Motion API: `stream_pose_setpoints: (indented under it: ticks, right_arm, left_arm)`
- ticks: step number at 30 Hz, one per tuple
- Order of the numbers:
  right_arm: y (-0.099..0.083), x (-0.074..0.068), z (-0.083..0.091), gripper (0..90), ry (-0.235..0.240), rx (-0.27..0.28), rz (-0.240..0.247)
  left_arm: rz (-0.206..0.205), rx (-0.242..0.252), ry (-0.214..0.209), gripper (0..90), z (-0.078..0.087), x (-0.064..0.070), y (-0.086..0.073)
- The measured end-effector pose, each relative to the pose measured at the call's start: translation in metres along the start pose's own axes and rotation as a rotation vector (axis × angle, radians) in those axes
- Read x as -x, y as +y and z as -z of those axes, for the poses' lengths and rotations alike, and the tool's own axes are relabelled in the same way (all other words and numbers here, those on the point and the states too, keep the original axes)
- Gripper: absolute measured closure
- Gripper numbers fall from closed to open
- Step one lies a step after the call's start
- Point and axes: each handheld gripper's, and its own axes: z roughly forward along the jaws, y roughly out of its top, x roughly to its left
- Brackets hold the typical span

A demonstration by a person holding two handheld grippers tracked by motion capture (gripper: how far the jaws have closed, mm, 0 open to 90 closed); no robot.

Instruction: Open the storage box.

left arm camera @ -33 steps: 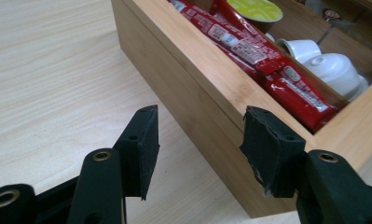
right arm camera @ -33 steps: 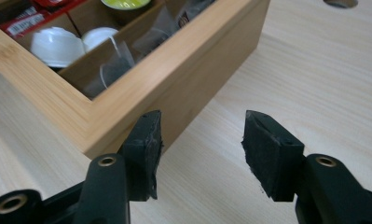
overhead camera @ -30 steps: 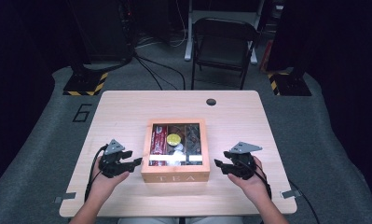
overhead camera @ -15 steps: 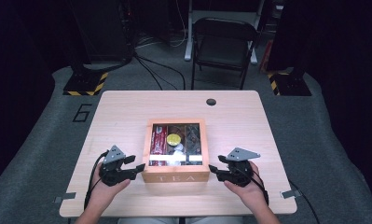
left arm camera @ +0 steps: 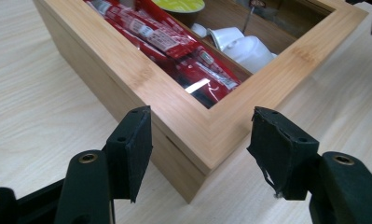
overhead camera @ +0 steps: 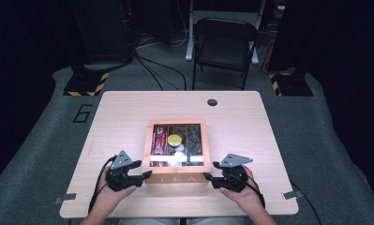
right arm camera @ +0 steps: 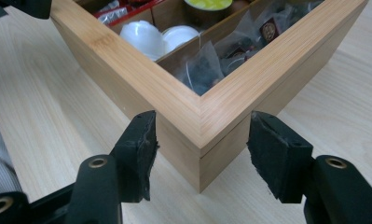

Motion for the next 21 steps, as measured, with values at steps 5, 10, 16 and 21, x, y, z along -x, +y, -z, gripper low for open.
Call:
stream_pose_setpoints:
  ticks: [5,10,16,21]
  right_arm:
    - [-0.003,-0.001,-0.007,42.2,0.008,-0.028,0.003]
    - [-0.005,0.0,-0.011,45.5,-0.001,-0.033,0.006]
    - [-0.007,0.001,-0.013,48.3,-0.004,-0.044,0.007]
    - [-0.008,0.0,-0.013,48.5,-0.009,-0.041,0.024]
  left_arm:
    - [0.003,0.012,0.003,38.4,-0.001,0.001,-0.002]
    - [-0.001,0.011,-0.001,38.4,-0.001,0.0,-0.004]
    - [-0.006,0.007,0.005,38.4,-0.001,0.001,-0.004]
    - [-0.004,0.002,0.009,38.5,-0.001,0.002,-0.005]
